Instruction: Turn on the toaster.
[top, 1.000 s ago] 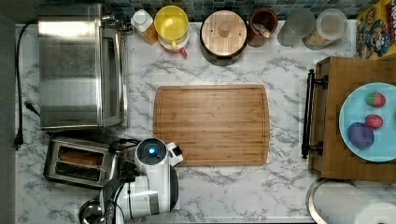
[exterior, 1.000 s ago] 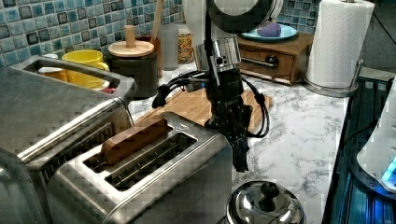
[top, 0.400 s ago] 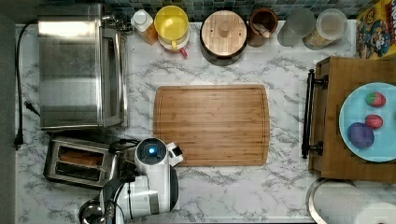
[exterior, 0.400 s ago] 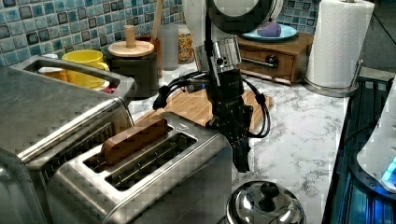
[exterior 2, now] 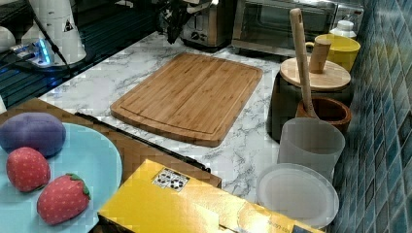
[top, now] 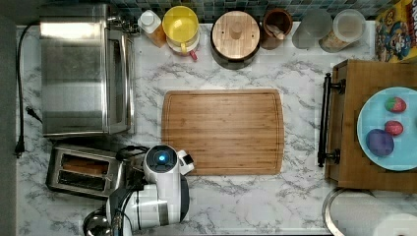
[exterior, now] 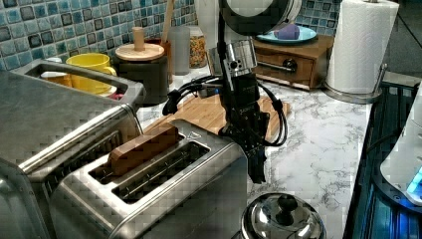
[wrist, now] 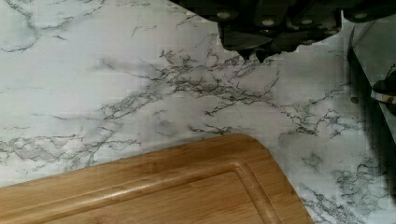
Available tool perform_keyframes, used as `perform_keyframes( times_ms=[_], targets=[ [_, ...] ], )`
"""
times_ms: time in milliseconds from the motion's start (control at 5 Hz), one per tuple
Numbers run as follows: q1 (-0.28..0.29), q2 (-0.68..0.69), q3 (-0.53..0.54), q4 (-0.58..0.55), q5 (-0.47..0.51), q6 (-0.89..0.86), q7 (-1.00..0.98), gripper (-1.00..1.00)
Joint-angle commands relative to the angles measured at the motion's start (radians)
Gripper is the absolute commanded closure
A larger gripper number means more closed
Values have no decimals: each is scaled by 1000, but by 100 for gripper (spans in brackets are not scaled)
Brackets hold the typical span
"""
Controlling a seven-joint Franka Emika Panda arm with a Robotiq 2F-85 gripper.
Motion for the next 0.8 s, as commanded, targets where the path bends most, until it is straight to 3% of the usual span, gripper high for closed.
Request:
perform_keyframes(
  times_ms=[200,800],
  targets=[
    [16,-33,13,59,0,6,7,100],
    [13,-33,16,59,0,6,7,100]
  ],
)
